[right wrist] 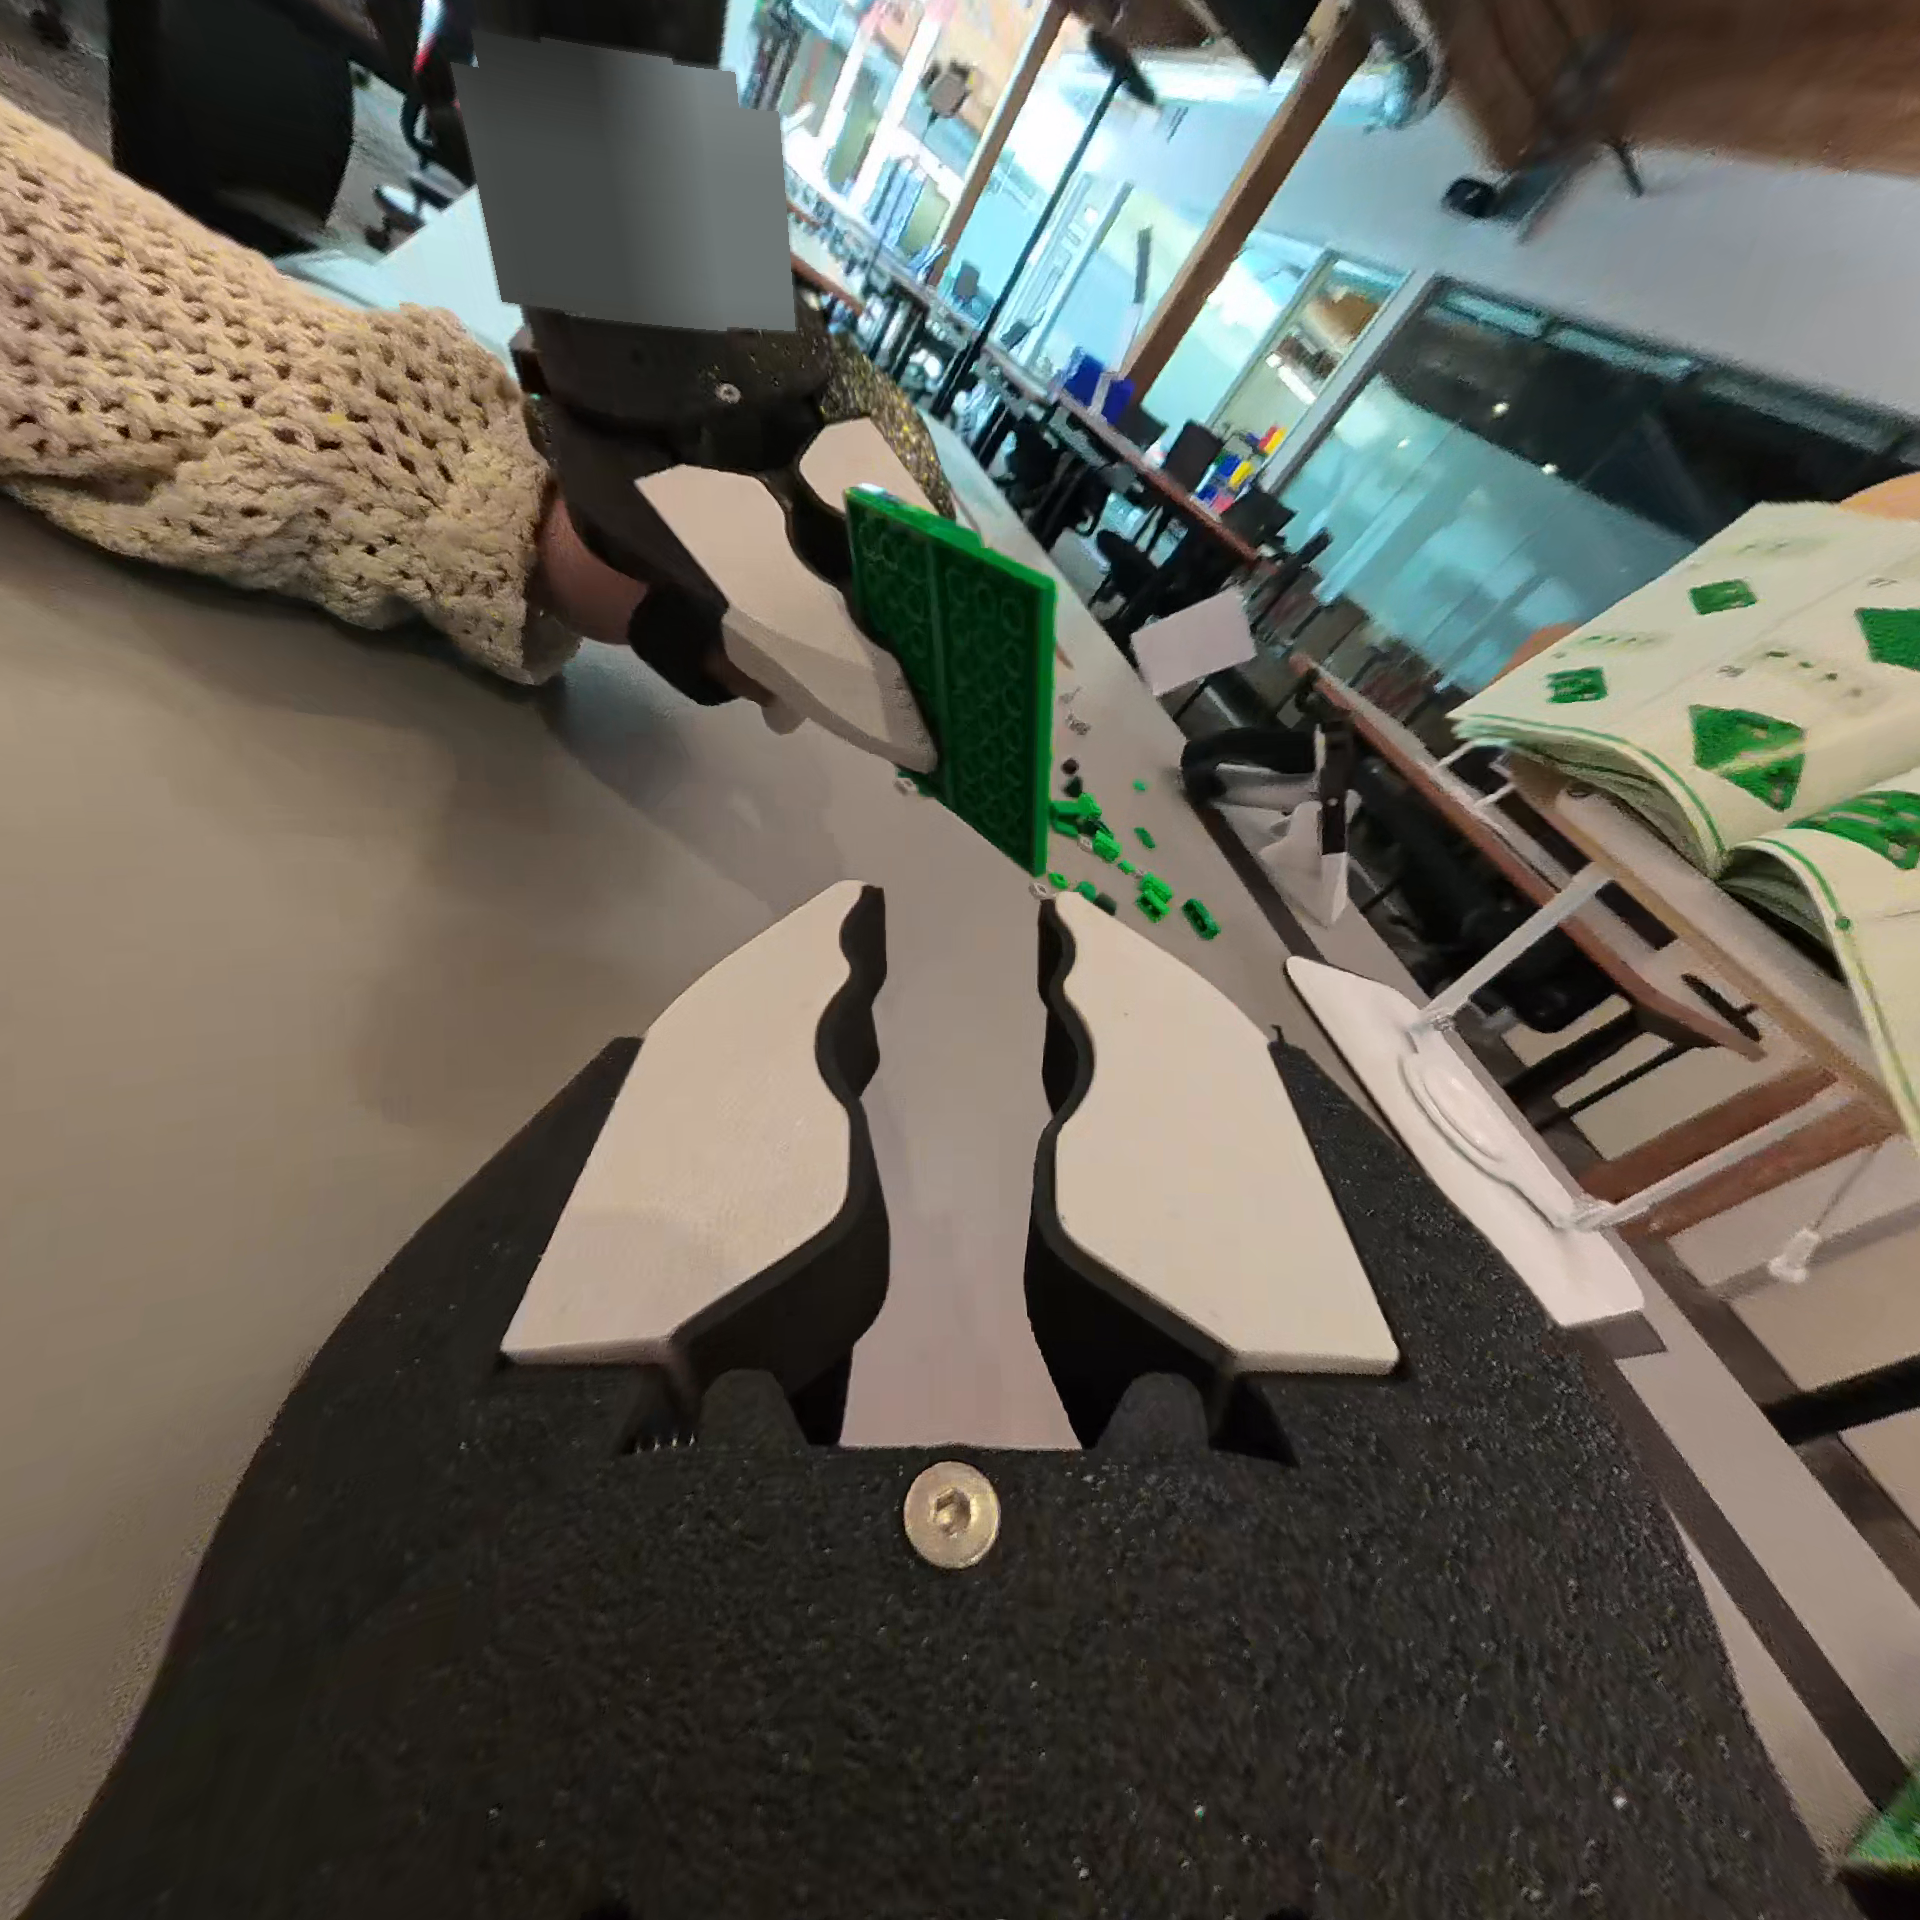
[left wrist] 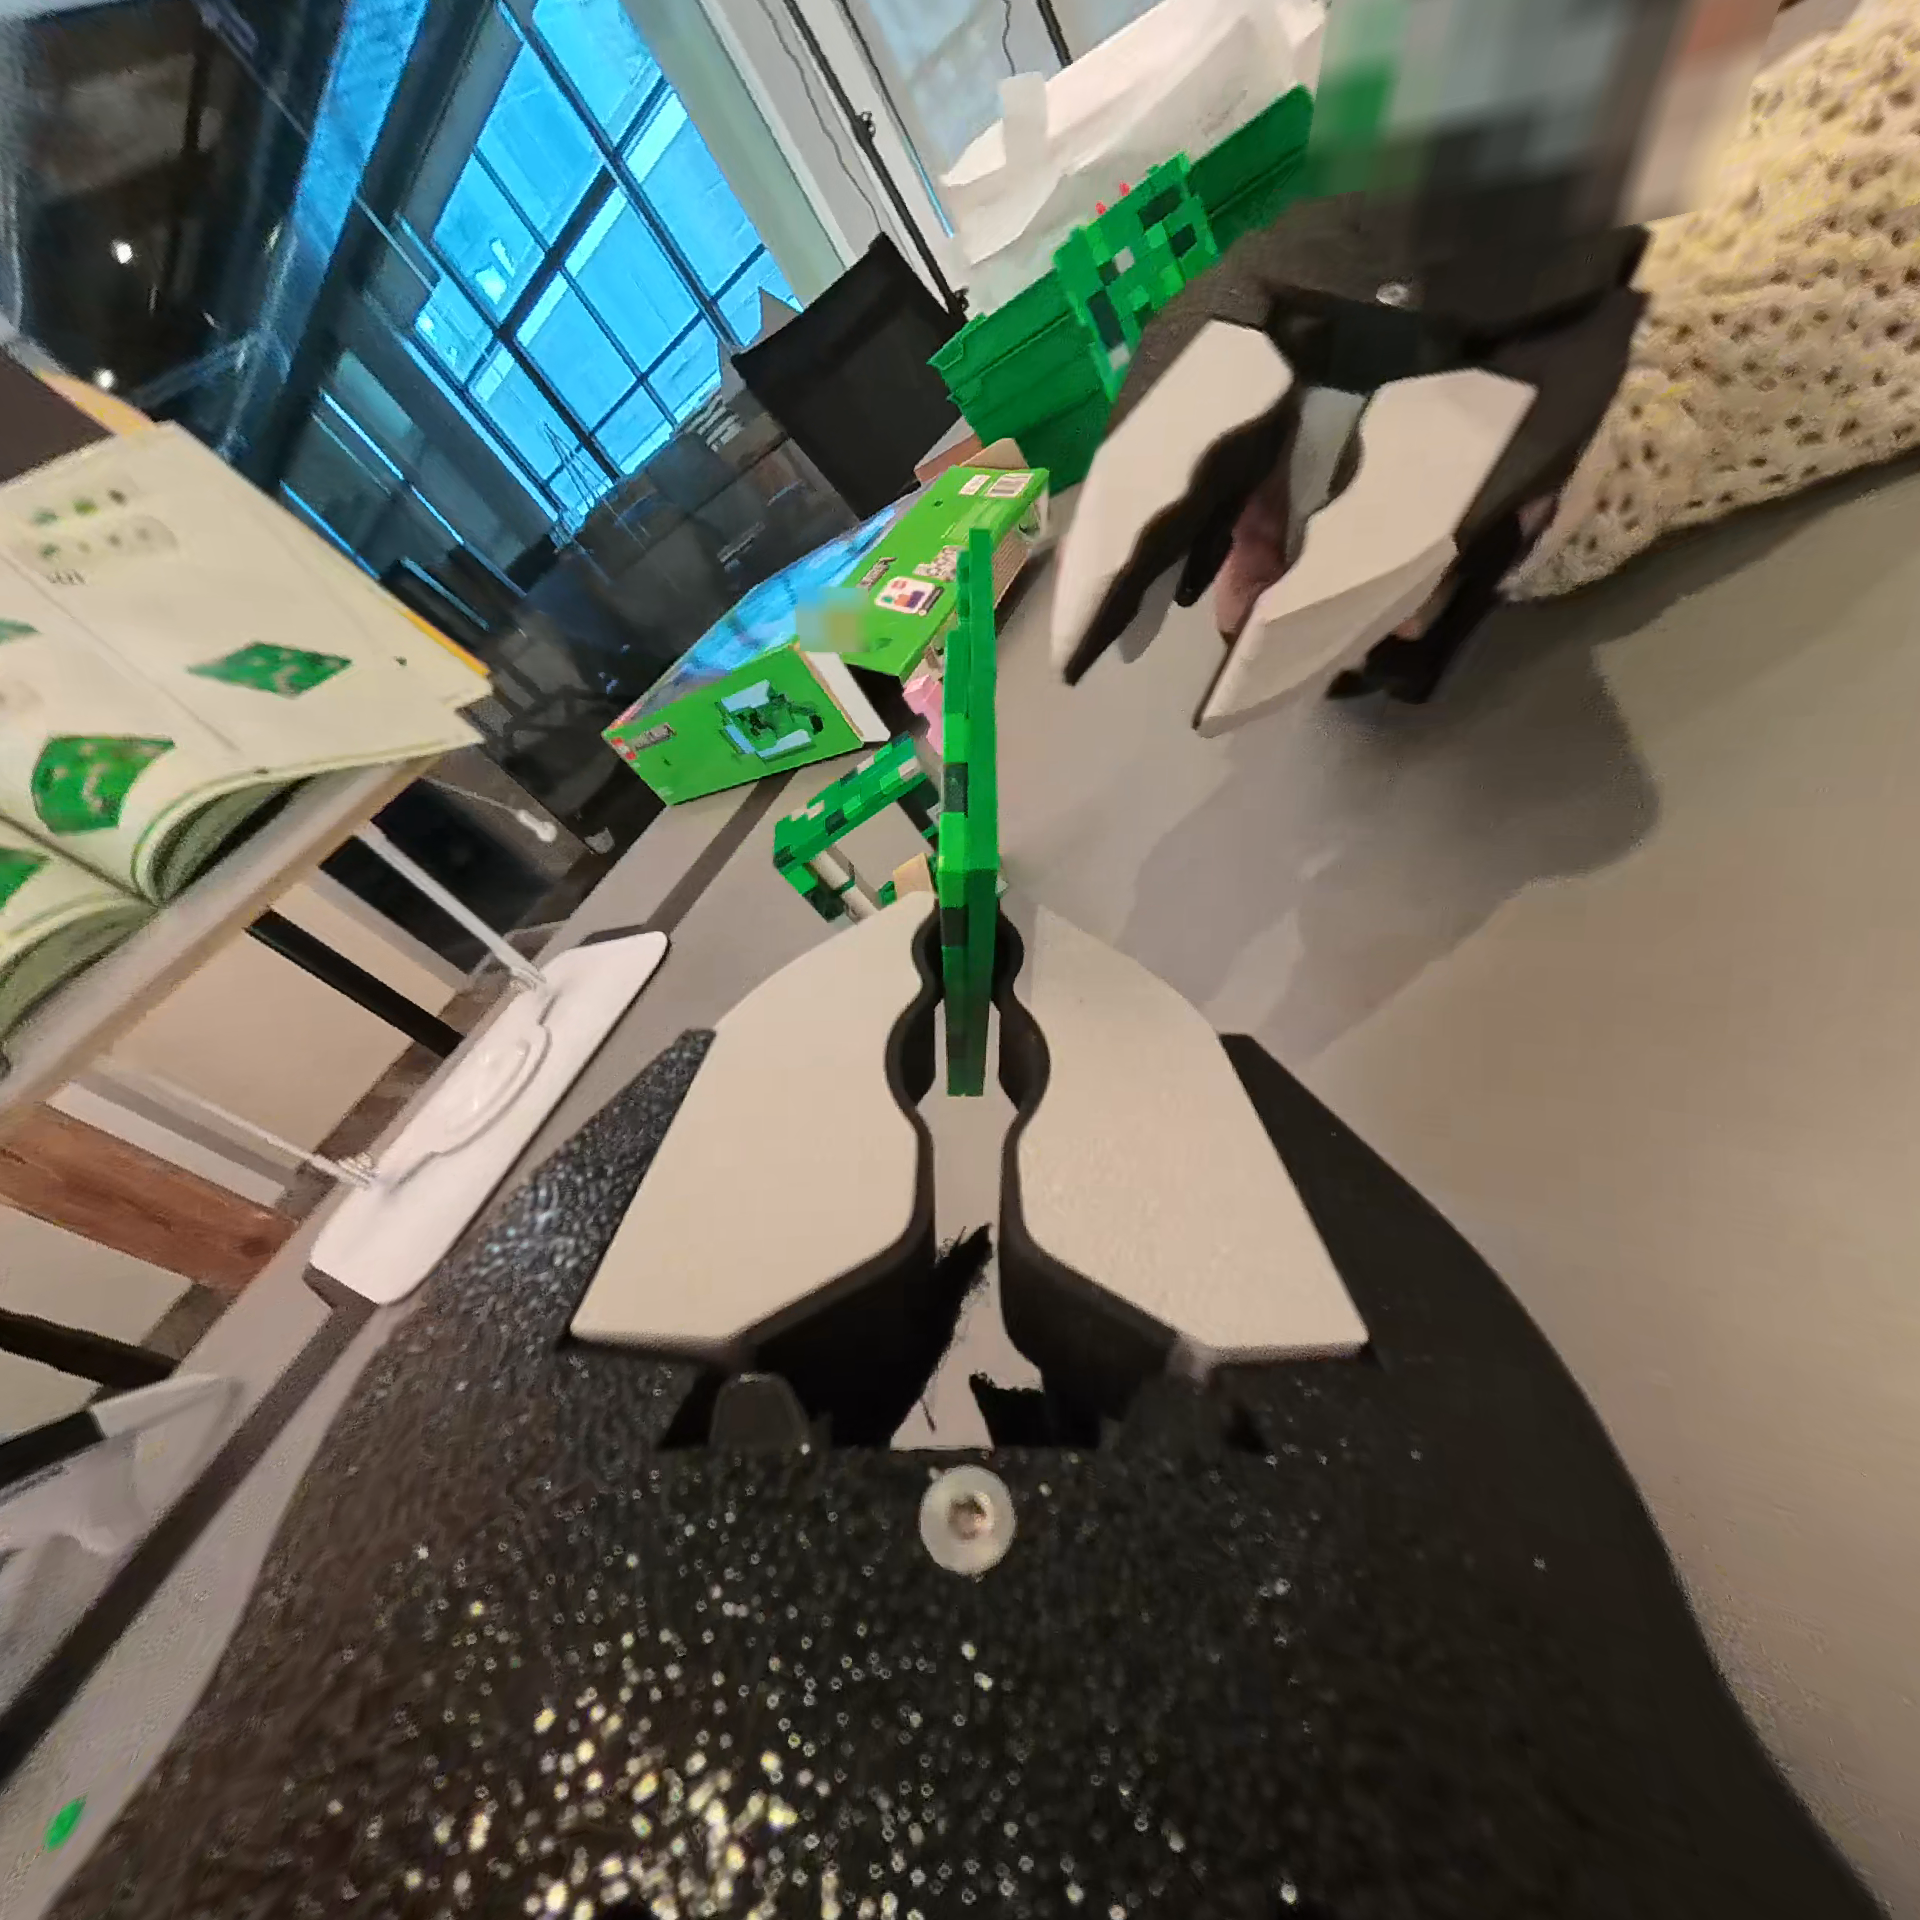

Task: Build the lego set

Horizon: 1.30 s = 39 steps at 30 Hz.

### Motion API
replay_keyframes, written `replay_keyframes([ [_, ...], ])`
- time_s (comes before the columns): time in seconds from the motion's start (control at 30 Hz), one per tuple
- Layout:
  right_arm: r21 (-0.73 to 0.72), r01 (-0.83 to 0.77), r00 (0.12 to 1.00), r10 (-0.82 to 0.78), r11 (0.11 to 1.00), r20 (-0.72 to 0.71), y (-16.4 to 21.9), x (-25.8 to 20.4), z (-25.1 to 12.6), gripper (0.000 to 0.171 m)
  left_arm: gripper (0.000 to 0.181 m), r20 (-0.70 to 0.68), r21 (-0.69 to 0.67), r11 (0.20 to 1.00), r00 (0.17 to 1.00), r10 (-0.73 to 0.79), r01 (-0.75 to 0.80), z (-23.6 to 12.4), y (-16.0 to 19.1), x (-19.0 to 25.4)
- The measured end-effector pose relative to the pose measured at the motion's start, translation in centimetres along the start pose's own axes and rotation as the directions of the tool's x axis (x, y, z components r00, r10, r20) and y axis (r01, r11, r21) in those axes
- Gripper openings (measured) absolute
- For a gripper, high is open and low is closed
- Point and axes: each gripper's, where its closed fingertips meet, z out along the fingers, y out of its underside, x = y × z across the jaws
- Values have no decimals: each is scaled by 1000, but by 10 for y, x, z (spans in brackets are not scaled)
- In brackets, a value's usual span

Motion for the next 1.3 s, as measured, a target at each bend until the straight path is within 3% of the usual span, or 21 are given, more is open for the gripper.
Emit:
replay_keyframes([
  [0.3, -67, 56, 997, -59, 996, -41, 18, -6, 6, 25, 6, 28, -73, 993, 995, -95, 97, 5, 21, -10],
  [0.6, -79, 83, 993, -88, 993, -73, 23, 0, 9, 22, 6, -37, 88, 893, 898, -439, 441, -7, 14, -35],
  [0.7, -89, 87, 993, -93, 992, -67, 24, -1, 9, 22, 6, 16, 131, 885, 892, -452, 446, -10, 14, -44],
  [0.77, -100, 76, 994, -83, 992, -66, 26, -1, 8, 21, 6, 148, 106, 936, 926, -348, 335, -13, 21, -54],
  [0.83, -113, 43, 997, -49, 993, -52, 25, 4, 8, 21, 6, 326, 14, 989, 935, -141, 144, -21, 29, -68],
  [0.93, -190, 23, 994, -2, 982, 109, 12, 13, 15, 18, 6, 466, -168, 977, 863, 195, -130, -31, 31, -79],
  [1.07, -349, 180, 937, -52, 920, 346, 4, 58, 40, 17, 6, 455, -263, 923, 808, 376, -281, -31, 31, -74],
  [1.2, -525, 389, 768, 48, 757, 639, 47, 78, 63, 14, 6, 360, -392, 804, 729, 582, -448, -30, 40, -66],
  [1.3, -571, 501, 653, 149, 651, 743, 85, 82, 78, 12, 6, 268, -439, 717, 683, 679, -541, -26, 47, -57],
])
